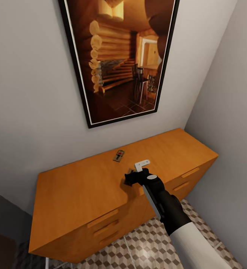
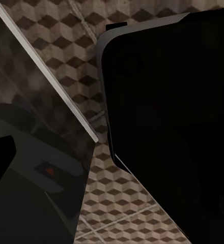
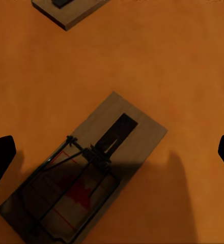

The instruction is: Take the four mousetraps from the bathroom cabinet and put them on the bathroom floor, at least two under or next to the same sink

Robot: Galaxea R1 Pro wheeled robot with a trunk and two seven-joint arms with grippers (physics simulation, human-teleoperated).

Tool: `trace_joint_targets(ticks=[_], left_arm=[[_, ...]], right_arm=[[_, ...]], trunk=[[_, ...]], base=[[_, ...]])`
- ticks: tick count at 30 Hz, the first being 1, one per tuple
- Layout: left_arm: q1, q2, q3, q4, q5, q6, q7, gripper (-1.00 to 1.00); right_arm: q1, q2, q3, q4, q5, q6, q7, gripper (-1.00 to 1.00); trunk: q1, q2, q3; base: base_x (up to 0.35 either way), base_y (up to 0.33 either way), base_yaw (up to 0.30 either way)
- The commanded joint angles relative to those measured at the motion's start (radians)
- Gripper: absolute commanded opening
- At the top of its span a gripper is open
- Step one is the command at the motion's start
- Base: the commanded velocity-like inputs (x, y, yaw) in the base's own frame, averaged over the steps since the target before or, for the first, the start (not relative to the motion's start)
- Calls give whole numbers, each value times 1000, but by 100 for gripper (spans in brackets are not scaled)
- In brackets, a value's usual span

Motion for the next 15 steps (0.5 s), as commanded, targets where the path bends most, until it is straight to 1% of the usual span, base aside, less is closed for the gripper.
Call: trace_joint_targets(ticks=[1, 15], left_arm=[[-2, -1, -8, 4, 7, -7, 1, 100], [-2, -1, -8, 4, 7, -7, 1, 100]], right_arm=[[-1, 0, 0, -1, 4, 5, 2, 100], [-1, -1, 0, 2, 3, 3, 2, 100]], trunk=[[1, -2, -2], [1, -2, -2]], base=[[10, 5, 0], [1, 1, 0]])
